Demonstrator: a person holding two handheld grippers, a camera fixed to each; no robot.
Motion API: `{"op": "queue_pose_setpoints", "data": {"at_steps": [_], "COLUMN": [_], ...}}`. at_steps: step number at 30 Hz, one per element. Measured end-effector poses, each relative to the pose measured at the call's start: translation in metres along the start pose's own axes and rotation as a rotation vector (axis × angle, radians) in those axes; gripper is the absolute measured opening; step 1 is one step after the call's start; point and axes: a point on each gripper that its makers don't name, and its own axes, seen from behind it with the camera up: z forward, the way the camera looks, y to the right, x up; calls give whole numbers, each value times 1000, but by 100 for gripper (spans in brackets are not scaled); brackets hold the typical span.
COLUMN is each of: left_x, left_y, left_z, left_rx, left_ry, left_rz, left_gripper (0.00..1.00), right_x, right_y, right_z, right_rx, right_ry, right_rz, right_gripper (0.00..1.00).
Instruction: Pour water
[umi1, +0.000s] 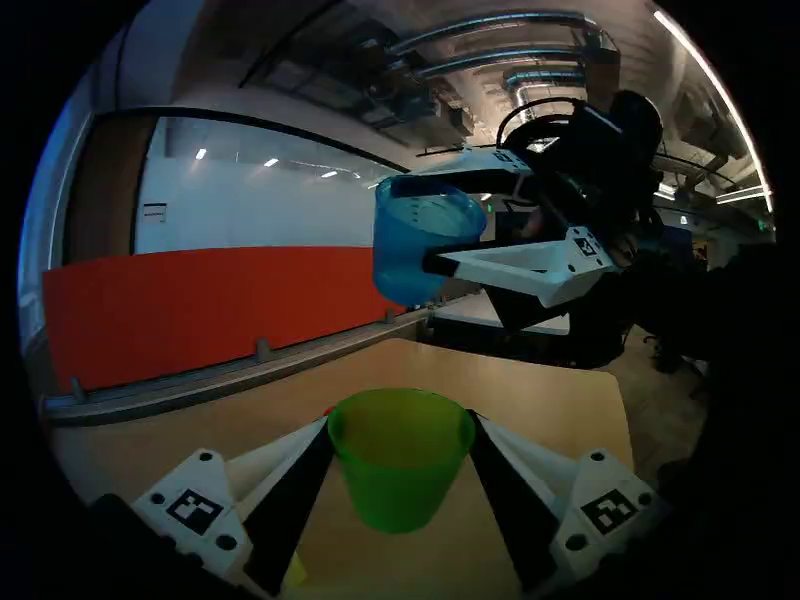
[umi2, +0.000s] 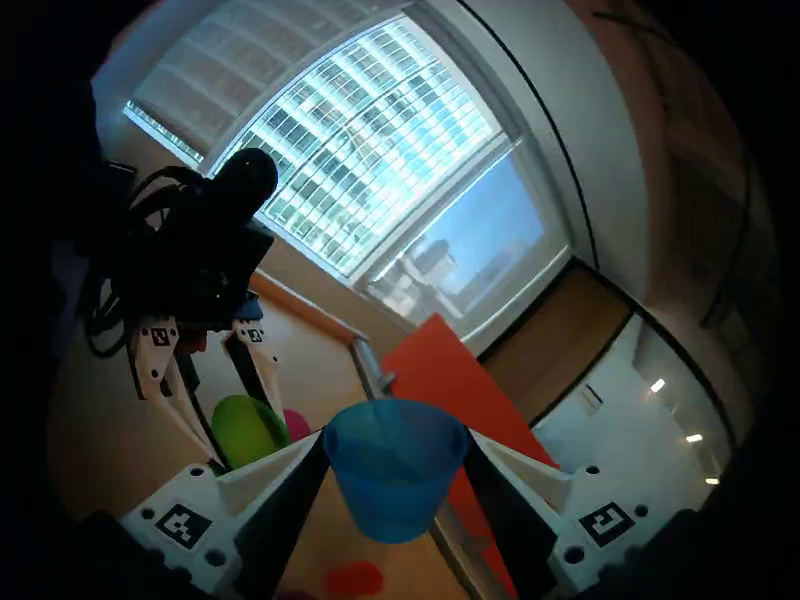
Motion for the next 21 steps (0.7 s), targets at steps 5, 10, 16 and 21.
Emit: {"op": "queue_pose_setpoints", "data": {"at_steps": [5,10,16,21], "left_x": [3,4,5,7], "left_y": [2,5,8,10], "left_z": [0,0,0,1], "left_rx": [-4,-11,-14,-20], "left_ry": [5,8,8,12], "left_rz": [3,3,9,7], "left_gripper": [89,89,89,89], "right_x": [10,19,22,22], "right_y": [-3,-4,0,0], "right_z": [3,6,9,11], "right_rx": [-2,-6,-12,-13], "right_ry": [-5,-10,-20,-27], "right_rz": [-70,-124,-194,-243], "right_gripper": [92,92,92,92]}}
